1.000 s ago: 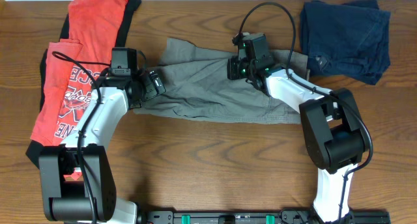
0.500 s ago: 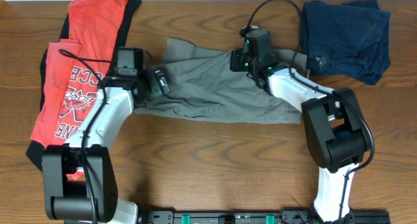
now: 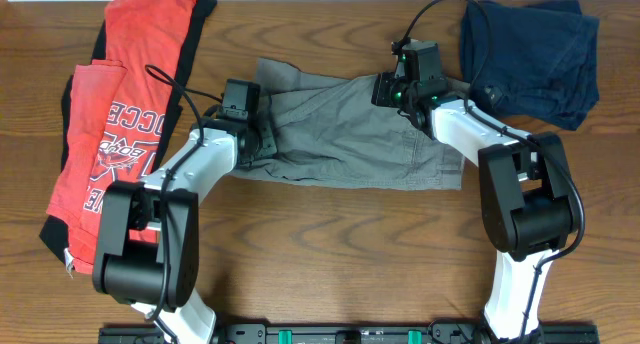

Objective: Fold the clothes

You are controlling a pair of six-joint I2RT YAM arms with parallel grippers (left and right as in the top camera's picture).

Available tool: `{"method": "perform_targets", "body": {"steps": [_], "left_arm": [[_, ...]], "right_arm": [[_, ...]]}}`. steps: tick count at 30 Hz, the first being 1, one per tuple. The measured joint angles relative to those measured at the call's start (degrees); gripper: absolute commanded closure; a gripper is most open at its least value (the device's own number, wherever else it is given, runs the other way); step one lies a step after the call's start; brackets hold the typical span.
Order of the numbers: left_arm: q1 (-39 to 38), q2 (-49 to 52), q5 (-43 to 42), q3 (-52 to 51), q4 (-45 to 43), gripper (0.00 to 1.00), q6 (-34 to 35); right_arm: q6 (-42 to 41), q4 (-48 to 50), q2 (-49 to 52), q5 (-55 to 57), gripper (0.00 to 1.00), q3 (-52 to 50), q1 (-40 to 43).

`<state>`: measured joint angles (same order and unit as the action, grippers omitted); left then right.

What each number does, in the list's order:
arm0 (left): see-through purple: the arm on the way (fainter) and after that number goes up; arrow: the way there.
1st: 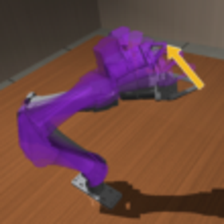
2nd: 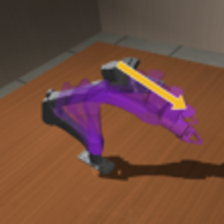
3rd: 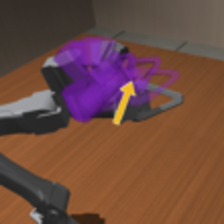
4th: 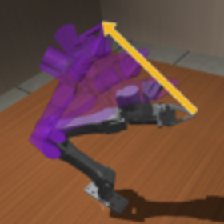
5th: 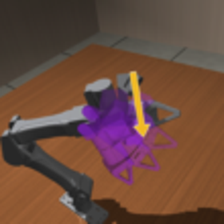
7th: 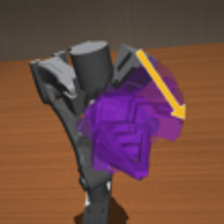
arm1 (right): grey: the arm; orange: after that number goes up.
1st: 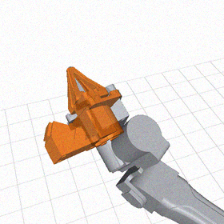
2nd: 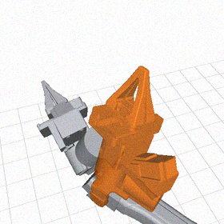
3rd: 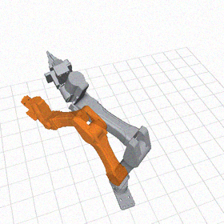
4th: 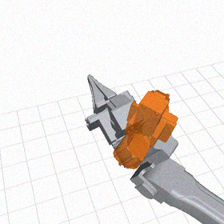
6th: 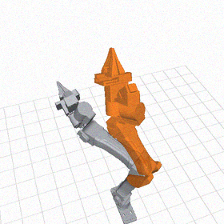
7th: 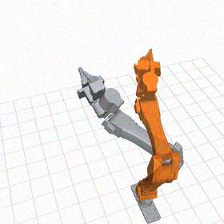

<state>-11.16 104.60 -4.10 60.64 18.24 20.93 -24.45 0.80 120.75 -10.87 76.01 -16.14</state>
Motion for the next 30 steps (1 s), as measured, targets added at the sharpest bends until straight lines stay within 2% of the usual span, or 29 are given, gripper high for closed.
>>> {"method": "perform_targets", "body": {"steps": [4,12,17,20,22,23,26,30], "left_arm": [[0.00,0.31,2.08,-0.24,-6.43,0.66,-1.05],[0.02,0.31,6.86,-0.33,-27.43,0.65,-2.84],[0.02,0.31,8.28,-0.33,-36.20,0.65,-2.99],[0.11,0.31,9.16,-0.33,-35.87,0.65,-2.99],[0.42,0.28,9.35,-0.13,-32.00,0.66,-3.02],[0.61,0.20,9.44,-0.07,-29.70,0.66,-3.02],[1.55,-0.63,9.73,0.31,-20.61,0.65,-3.04],[2.84,-2.43,10.34,0.79,-6.56,0.65,-3.23]], "right_arm": [[-0.13,-0.15,0.00,-0.07,0.99,0.00,0.00],[-0.15,-1.33,0.00,-0.09,0.99,0.00,0.00],[0.42,-3.15,-0.26,-0.44,0.92,0.00,0.28],[1.42,-6.38,-2.08,-0.98,0.73,0.00,1.11],[2.34,-9.90,-5.11,-1.05,0.50,0.00,2.19],[2.84,-12.02,-7.17,-1.16,0.41,0.00,2.82],[4.17,-18.91,-13.94,-1.25,0.28,0.04,4.55],[5.03,-31.30,-23.06,-1.09,0.21,0.35,7.04]]}}
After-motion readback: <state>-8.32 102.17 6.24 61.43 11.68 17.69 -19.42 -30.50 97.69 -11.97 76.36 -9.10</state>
